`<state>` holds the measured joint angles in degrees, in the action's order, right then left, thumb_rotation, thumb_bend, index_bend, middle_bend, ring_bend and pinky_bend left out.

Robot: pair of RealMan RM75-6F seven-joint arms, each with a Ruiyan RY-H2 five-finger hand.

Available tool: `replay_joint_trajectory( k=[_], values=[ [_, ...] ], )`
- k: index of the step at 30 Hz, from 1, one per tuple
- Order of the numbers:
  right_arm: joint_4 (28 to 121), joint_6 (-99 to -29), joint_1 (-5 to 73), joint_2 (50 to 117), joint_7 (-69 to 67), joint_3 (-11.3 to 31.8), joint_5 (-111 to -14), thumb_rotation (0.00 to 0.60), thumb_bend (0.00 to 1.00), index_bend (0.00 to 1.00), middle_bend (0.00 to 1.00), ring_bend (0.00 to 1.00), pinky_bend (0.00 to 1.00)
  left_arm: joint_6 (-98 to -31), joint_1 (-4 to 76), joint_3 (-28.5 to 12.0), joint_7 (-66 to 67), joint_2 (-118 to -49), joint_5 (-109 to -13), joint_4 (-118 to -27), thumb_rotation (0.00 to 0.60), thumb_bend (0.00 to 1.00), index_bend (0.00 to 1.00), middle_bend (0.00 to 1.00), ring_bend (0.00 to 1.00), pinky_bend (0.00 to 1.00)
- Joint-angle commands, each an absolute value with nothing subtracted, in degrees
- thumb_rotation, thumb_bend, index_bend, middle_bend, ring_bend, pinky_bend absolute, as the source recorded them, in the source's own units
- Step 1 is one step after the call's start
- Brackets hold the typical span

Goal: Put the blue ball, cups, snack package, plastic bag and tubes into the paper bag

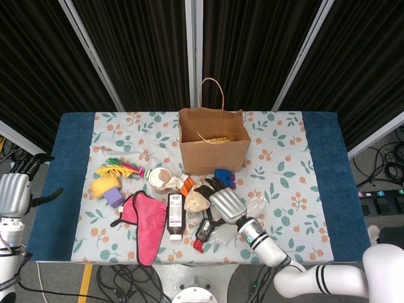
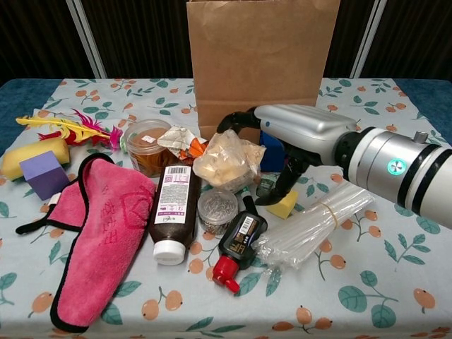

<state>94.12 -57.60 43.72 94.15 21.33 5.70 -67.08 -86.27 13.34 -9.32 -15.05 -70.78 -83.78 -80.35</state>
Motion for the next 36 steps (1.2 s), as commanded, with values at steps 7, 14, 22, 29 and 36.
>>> replay_joint_trajectory(
  k=[7, 14, 22, 29, 36],
  values=[
    [94.52, -61.11, 42.9, 93.62, 21.75, 6.76, -71.71, 0.6, 0.0, 0.14, 0.17, 0.0, 0.04, -85.65, 13.71, -9.63, -15.86, -70.62, -83.6, -80.23, 0.6, 0.17, 0.33, 0.36, 0.27, 0.34],
    [90.59, -56.72, 45.09, 96.52, 24.33, 8.55, -66.44, 0.6, 0.0, 0.14, 0.16, 0.0, 0.04, -85.46, 13.63, -9.4, -15.88, -71.14, -83.47, -79.43, 0.6, 0.17, 0.33, 0.36, 0.27, 0.34],
    [86.58, -55.18, 46.07, 100.22, 25.94, 8.86, -63.21, 0.6, 0.0, 0.14, 0.18, 0.02, 0.08, -85.49, 13.37, -9.62, -16.32, -70.72, -83.01, -79.42, 0.6, 0.17, 0.33, 0.36, 0.27, 0.34],
    [86.22, -57.6, 44.81, 101.31, 25.47, 8.32, -64.59, 0.6, 0.09, 0.44, 0.37, 0.26, 0.42, -85.17, 13.37, -9.41, -16.4, -71.15, -82.98, -79.2, 0.6, 0.17, 0.33, 0.36, 0.27, 0.34],
    [90.3, -61.37, 43.26, 99.27, 25.33, 8.01, -68.63, 0.6, 0.21, 0.59, 0.48, 0.39, 0.56, -85.64, 13.32, -9.6, -16.32, -70.87, -83.24, -79.91, 0.6, 0.17, 0.33, 0.36, 0.27, 0.34]
  ],
)
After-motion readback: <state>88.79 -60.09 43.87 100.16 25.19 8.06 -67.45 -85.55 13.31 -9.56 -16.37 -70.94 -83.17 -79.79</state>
